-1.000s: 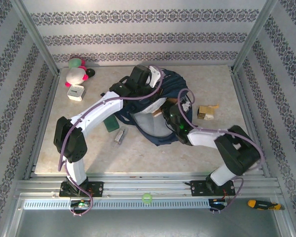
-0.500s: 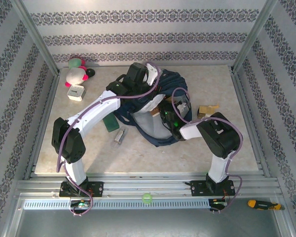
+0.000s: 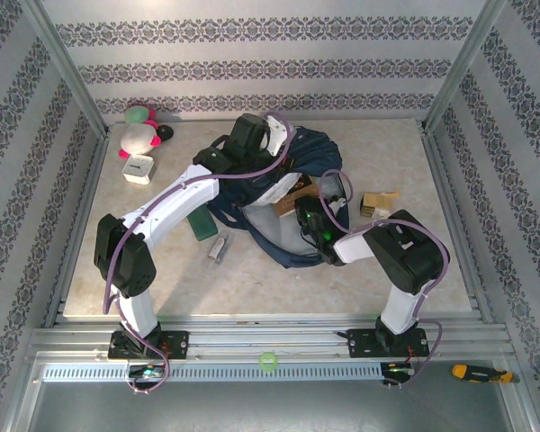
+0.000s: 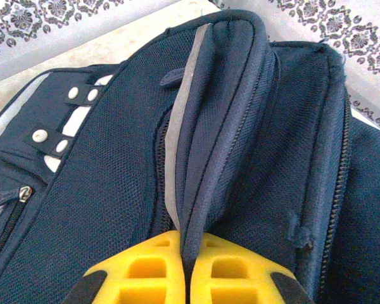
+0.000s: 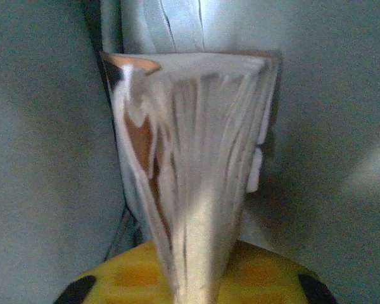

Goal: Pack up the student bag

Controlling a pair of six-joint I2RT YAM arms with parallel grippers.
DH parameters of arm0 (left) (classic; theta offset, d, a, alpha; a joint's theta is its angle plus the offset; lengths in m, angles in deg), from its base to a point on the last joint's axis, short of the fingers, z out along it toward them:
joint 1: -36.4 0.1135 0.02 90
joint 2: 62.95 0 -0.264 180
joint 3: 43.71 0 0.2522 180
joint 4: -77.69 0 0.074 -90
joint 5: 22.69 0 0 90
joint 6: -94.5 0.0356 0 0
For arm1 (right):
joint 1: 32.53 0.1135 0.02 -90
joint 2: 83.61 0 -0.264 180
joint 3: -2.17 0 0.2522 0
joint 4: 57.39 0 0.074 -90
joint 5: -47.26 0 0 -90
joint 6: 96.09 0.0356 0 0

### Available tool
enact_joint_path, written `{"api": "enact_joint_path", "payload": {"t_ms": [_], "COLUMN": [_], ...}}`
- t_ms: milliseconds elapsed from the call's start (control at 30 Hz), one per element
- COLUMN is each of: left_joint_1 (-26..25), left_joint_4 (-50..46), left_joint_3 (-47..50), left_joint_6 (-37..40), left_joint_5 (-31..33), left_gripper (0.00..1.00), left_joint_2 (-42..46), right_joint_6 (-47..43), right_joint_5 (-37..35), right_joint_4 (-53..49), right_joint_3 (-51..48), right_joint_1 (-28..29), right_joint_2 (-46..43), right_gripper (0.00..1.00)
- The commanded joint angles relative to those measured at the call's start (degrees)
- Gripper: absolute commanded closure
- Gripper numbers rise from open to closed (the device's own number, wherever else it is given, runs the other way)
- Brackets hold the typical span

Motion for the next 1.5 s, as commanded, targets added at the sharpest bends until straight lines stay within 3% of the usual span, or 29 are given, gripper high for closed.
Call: {"api": "enact_joint_path", "payload": {"t_ms": [0, 233, 467, 700, 967, 1067, 1233, 1367, 1467], "left_joint_1": [0.86, 0.79, 1.21, 1.47, 1.43, 1.23, -0.55, -3.07, -5.67], "left_joint_4": [4.55, 4.50, 4.23, 3.60, 4.83, 8.73, 14.25, 15.03, 12.84], "left_joint_3": [-3.47, -3.04, -1.24, 0.56, 4.95, 10.58, 19.61, 25.12, 29.37], "left_joint_6": [-0.58, -0.47, 0.52, 1.79, 4.10, 7.85, 12.72, 17.35, 26.53], "left_joint_5": [-1.82, -1.90, -1.65, -0.89, -1.90, -5.42, -8.28, -9.14, -11.75], "left_gripper": [1.00, 1.00, 1.00, 1.00, 1.00, 1.00, 1.00, 1.00, 1.00], "left_joint_2": [3.69, 3.86, 4.22, 4.65, 5.75, 7.28, 9.04, 8.72, 8.02], "right_joint_6": [-0.89, -1.75, -1.88, -3.91, -14.28, -21.35, -29.84, -36.39, -42.34], "right_joint_5": [-0.88, 0.14, 0.33, 2.43, 1.13, 4.74, 16.60, 25.53, 30.85], "right_joint_4": [1.77, 1.38, -1.09, -5.56, -29.53, -43.76, -57.55, -62.82, -62.51], "right_joint_3": [2.14, 7.68, 4.24, -6.69, -11.01, -8.45, -4.04, 0.16, 2.61], "right_joint_1": [0.62, -0.68, -0.22, 2.54, 3.27, -0.05, -10.21, -17.91, -21.04], "right_joint_2": [-0.38, 3.03, -0.74, -12.30, -38.98, -50.77, -60.70, -61.30, -58.44], "right_gripper": [0.97, 0.98, 0.66, 0.53, 0.51, 0.51, 0.50, 0.50, 0.49]}}
